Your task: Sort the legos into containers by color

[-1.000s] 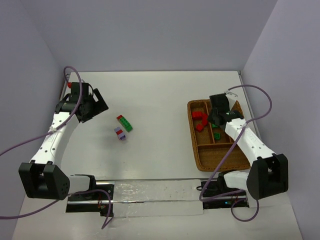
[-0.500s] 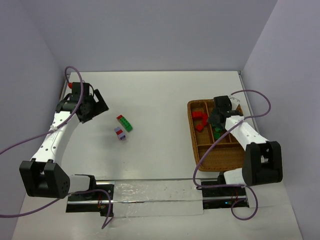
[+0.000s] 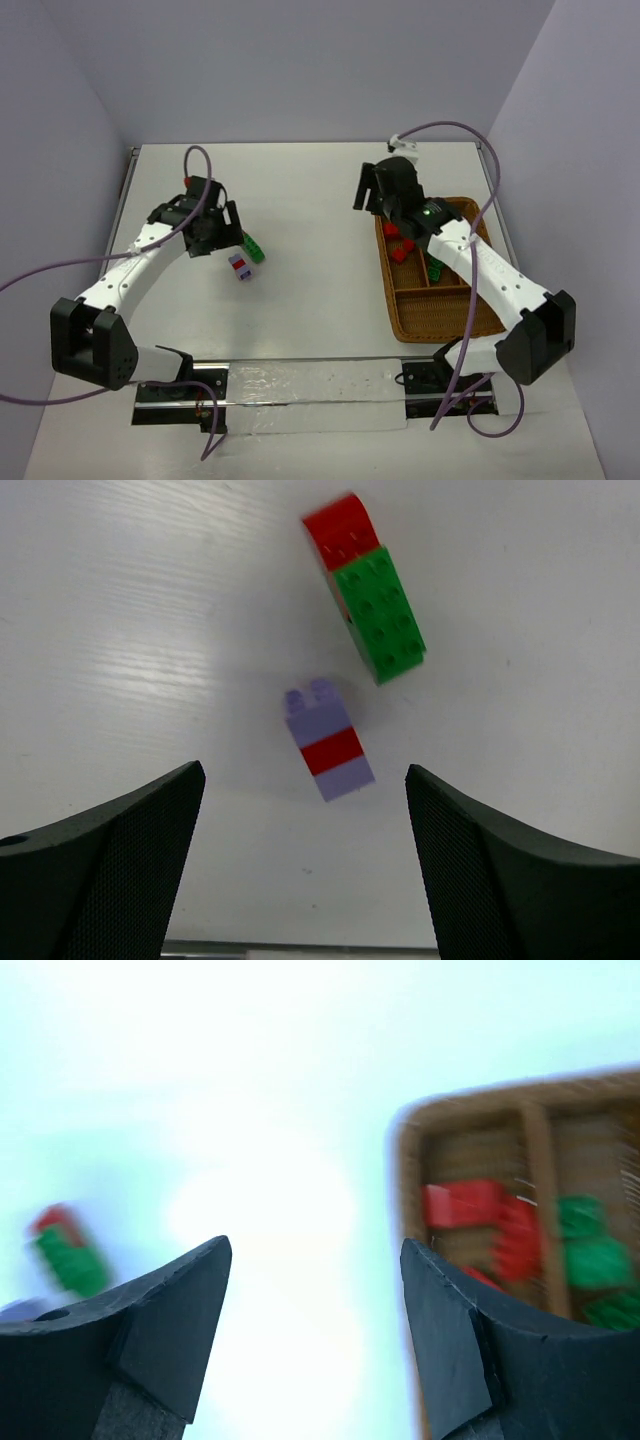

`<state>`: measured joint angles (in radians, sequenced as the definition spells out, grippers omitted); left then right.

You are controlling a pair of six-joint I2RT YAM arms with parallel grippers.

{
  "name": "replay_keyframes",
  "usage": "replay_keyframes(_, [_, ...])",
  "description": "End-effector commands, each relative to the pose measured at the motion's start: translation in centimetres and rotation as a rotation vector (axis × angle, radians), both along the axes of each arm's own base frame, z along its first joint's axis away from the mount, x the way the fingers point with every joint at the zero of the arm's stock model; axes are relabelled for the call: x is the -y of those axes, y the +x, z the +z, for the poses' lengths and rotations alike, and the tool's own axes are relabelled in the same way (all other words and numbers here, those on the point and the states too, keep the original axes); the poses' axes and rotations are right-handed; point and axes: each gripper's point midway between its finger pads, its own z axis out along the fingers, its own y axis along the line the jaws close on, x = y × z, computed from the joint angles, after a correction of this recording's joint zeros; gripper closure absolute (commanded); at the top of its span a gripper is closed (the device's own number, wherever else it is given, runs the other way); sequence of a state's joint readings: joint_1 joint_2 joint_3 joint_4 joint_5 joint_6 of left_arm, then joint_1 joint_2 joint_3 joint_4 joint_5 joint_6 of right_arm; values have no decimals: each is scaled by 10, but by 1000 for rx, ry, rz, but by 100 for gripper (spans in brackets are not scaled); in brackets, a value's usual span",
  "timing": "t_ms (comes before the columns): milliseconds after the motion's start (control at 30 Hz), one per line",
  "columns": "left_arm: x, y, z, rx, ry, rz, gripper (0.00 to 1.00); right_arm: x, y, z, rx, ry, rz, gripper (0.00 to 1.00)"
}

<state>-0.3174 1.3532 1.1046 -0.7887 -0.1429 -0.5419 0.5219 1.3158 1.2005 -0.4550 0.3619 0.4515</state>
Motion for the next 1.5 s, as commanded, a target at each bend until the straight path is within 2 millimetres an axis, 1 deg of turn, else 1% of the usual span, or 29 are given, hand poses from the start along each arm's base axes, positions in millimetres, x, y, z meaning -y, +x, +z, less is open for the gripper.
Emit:
replay_keyframes(0, [21, -12, -9, -25, -6, -29, 12, -51, 13, 8, 7, 29, 115, 24])
replay_keyframes(67, [23, -15, -15, -45, -19, 2, 13, -64, 14, 3, -6, 28, 148, 23])
replay_keyframes(167, [25, -18, -28, -91, -27, 59, 13, -69, 12, -4, -23, 26, 168, 22])
replay_keyframes(267, [24, -20, -39, -116, -23, 125, 12, -66, 8, -7, -23, 20, 167, 21])
replay_keyframes(333, [25, -17, -45, -115, -23, 141, 13, -63, 6, -7, -24, 13, 166, 21])
replay_keyframes(433, [28, -12, -48, -98, -36, 144, 17, -61, 4, -10, -26, 4, 169, 20])
replay_keyframes(500, [26, -7, -52, -92, -20, 159, 20, -61, 2, -13, -32, -2, 172, 20])
replay_keyframes(633, [24, -3, -56, -90, -1, 171, 27, -58, 0, -15, -35, -2, 170, 20])
replay_keyframes(700, [25, -6, -63, -105, 0, 169, 30, -58, -2, -15, -31, -2, 174, 20])
replay_keyframes(767, [25, -10, -70, -122, 5, 168, 30, -57, -3, -15, -27, 0, 177, 20])
replay_keyframes(933, [26, -10, -75, -121, 3, 168, 32, -57, -5, -17, -31, 5, 178, 20])
replay_keyframes(1000, [27, -8, -77, -121, 0, 163, 39, -57, -6, -17, -33, 9, 179, 20])
replay_keyframes(1067, [30, -8, -78, -125, -6, 155, 51, -57, -7, -16, -31, 12, 178, 20])
replay_keyframes(1100, [30, -8, -78, -126, -7, 154, 51, -57, -7, -16, -30, 12, 178, 20])
replay_keyframes(1133, [30, -7, -76, -126, -10, 154, 73, -55, -7, -16, -29, 12, 174, 20])
replay_keyframes(1167, [31, -5, -71, -117, -14, 152, 85, -55, -8, -16, -28, 11, 173, 20])
replay_keyframes(1200, [32, -4, -66, -111, -16, 149, 94, -54, -8, -15, -27, 11, 173, 20])
replay_keyframes(1233, [32, -4, -60, -107, -17, 145, 99, -54, -8, -14, -26, 12, 175, 20])
replay_keyframes(1333, [40, 3, -29, -58, -55, 94, 100, -57, -10, -8, -20, 23, 196, 20])
replay_keyframes(1367, [41, 4, -22, -45, -60, 78, 100, -58, -10, -7, -19, 23, 200, 20])
replay_keyframes(1467, [69, 15, 25, 65, -198, -55, 100, -64, -11, 4, -2, 45, 234, 20])
